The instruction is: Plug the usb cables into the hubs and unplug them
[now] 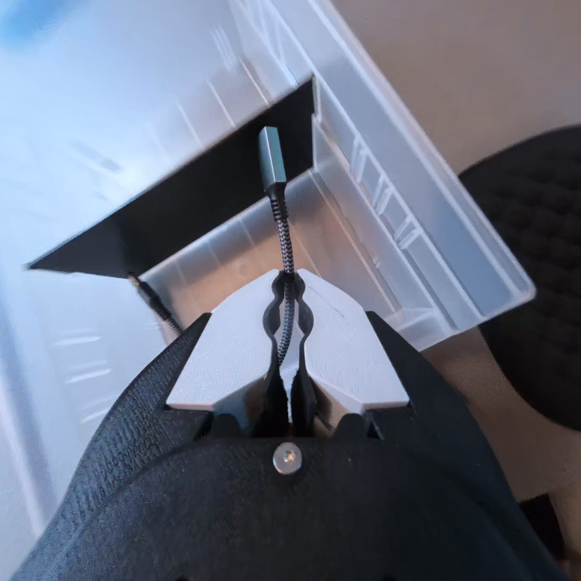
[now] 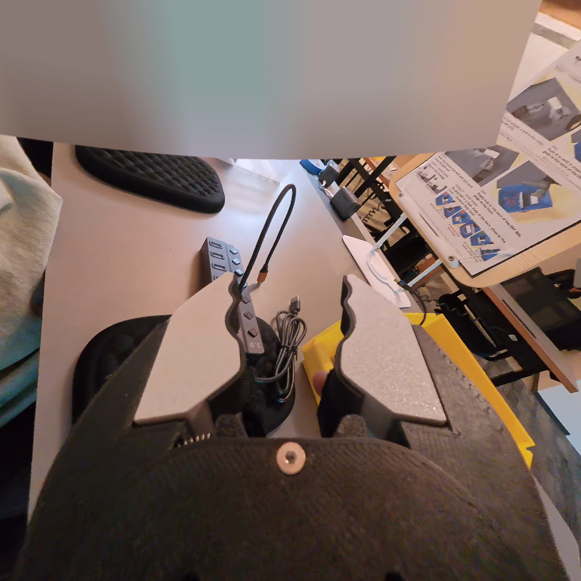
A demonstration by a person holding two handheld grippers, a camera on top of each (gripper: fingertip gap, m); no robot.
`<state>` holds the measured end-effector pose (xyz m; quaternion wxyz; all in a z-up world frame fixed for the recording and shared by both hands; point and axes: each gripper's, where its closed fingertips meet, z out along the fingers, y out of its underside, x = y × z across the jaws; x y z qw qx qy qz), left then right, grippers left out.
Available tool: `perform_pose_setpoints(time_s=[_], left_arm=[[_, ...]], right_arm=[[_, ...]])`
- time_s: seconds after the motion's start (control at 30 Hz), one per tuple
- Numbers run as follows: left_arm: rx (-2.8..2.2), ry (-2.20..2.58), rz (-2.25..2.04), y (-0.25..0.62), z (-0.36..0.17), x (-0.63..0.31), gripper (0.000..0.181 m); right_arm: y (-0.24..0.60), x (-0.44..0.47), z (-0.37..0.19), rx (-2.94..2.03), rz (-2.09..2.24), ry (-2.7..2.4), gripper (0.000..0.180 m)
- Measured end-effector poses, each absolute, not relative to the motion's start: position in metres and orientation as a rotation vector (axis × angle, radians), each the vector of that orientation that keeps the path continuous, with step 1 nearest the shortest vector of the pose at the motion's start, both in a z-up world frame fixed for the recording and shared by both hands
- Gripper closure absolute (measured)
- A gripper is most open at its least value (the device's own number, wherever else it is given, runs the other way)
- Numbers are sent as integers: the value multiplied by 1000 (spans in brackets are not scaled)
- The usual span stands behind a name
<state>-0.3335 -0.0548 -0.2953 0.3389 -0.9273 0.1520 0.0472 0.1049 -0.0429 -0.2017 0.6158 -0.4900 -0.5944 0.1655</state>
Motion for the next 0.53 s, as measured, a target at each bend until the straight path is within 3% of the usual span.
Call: perform_pose_setpoints(time_s=[0.03, 0.33, 0.53], left_arm=[[-2330, 354, 138, -55, -281, -335, 175], [-1211, 302, 120, -80, -96, -284, 176], [-827, 390, -374, -134, -45, -225, 176]], right_arm=[[-43, 104, -200, -1117, 381, -1359, 117], [-52, 88, -186, -1010, 374, -1339, 119], [-74, 57, -171, -863, 447, -1330, 122]])
